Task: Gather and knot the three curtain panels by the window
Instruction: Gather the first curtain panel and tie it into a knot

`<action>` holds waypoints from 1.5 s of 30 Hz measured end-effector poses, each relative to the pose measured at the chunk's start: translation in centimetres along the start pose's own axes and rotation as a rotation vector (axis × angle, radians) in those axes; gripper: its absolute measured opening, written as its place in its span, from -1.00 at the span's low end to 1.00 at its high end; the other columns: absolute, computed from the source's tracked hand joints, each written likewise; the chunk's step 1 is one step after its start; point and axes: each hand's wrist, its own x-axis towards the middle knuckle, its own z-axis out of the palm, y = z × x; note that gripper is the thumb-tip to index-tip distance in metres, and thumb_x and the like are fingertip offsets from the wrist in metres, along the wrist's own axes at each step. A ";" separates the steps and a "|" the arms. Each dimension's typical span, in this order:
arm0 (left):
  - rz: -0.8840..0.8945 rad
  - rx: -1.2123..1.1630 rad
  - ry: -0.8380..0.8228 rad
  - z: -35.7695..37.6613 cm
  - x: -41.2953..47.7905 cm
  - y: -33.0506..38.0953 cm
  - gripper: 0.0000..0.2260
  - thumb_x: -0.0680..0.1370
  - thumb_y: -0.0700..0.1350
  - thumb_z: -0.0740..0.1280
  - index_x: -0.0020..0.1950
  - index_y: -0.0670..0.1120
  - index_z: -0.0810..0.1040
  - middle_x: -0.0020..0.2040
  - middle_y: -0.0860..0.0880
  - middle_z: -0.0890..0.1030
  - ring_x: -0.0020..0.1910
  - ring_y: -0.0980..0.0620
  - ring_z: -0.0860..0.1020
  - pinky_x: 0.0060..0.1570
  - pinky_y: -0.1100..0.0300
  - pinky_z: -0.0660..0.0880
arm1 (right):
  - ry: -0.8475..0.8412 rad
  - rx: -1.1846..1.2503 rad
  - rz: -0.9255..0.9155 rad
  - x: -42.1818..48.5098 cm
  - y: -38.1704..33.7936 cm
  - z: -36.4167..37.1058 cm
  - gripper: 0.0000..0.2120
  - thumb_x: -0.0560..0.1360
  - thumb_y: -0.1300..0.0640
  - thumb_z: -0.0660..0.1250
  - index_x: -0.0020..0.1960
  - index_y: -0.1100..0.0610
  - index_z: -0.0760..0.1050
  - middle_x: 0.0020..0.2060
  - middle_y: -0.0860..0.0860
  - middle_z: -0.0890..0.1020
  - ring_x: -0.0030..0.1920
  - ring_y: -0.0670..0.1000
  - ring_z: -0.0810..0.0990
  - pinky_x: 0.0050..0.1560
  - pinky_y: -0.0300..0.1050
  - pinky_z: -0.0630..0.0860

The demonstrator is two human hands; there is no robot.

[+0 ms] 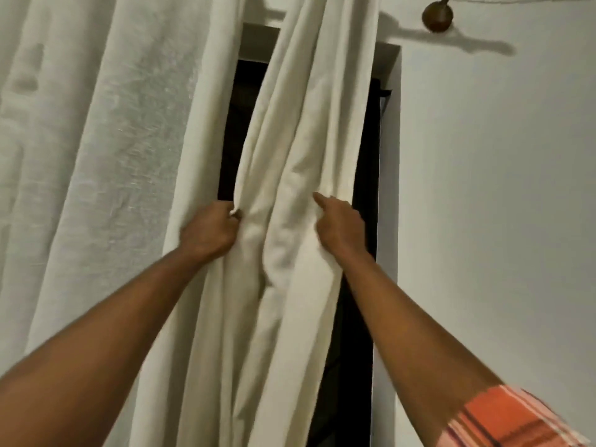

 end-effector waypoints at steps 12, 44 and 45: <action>0.234 0.053 0.350 7.5 -1.3 9.4 -0.34 0.47 -0.16 0.32 0.50 -0.02 0.10 0.43 -0.14 0.22 0.31 -0.16 0.34 0.17 -0.09 0.44 | 0.333 -0.087 0.051 -0.8 8.7 -4.3 -0.41 0.46 0.33 0.15 0.45 0.00 0.28 0.08 0.08 0.57 -0.15 0.18 0.55 -0.23 -0.13 0.28; -0.084 0.246 0.409 7.2 -3.3 6.4 -0.82 0.62 -0.05 0.15 0.07 -0.13 0.46 -0.06 -0.18 0.59 -0.11 -0.24 0.57 -0.12 -0.07 0.49 | 0.336 0.297 0.505 -3.9 12.0 -2.3 -0.88 0.51 0.29 0.24 -0.04 0.25 0.54 -0.05 0.16 0.62 -0.05 0.22 0.61 -0.23 -0.15 0.35; -0.024 0.242 0.406 7.5 -3.8 6.7 -0.82 0.62 -0.04 0.16 0.06 -0.13 0.45 -0.10 -0.16 0.59 -0.14 -0.22 0.58 -0.17 -0.05 0.50 | 0.330 0.301 0.479 -4.2 11.4 -2.1 -0.88 0.52 0.27 0.24 -0.02 0.24 0.54 -0.05 0.15 0.63 -0.06 0.20 0.61 -0.22 -0.17 0.35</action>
